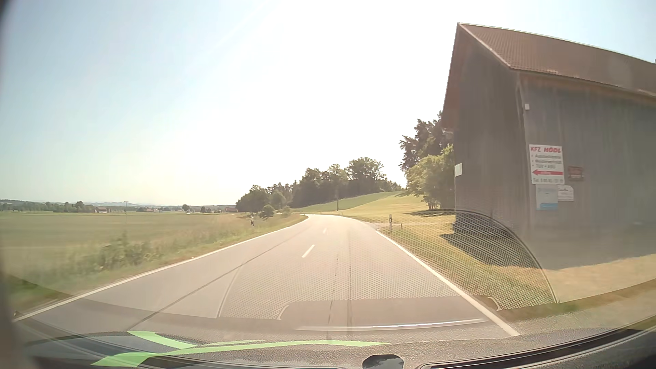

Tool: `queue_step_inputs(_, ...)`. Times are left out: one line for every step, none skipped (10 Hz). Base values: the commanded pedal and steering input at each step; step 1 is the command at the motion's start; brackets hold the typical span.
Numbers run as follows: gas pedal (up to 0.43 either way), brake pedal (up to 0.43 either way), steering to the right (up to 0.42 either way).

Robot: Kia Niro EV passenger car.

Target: Follow the waypoints while adhering to traffic rules and regulations

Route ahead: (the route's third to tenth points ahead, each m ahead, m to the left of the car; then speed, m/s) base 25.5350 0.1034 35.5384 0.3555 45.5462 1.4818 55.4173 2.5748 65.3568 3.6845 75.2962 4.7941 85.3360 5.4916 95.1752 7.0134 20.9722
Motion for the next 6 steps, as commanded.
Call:
queue_step_inputs(0.189, 0.000, -0.005)
queue_step_inputs(0.189, 0.000, -0.005)
queue_step_inputs(0.189, 0.000, -0.005)
queue_step_inputs(0.209, 0.000, -0.005)
queue_step_inputs(0.228, 0.000, -0.005)
queue_step_inputs(0.228, 0.000, -0.005)
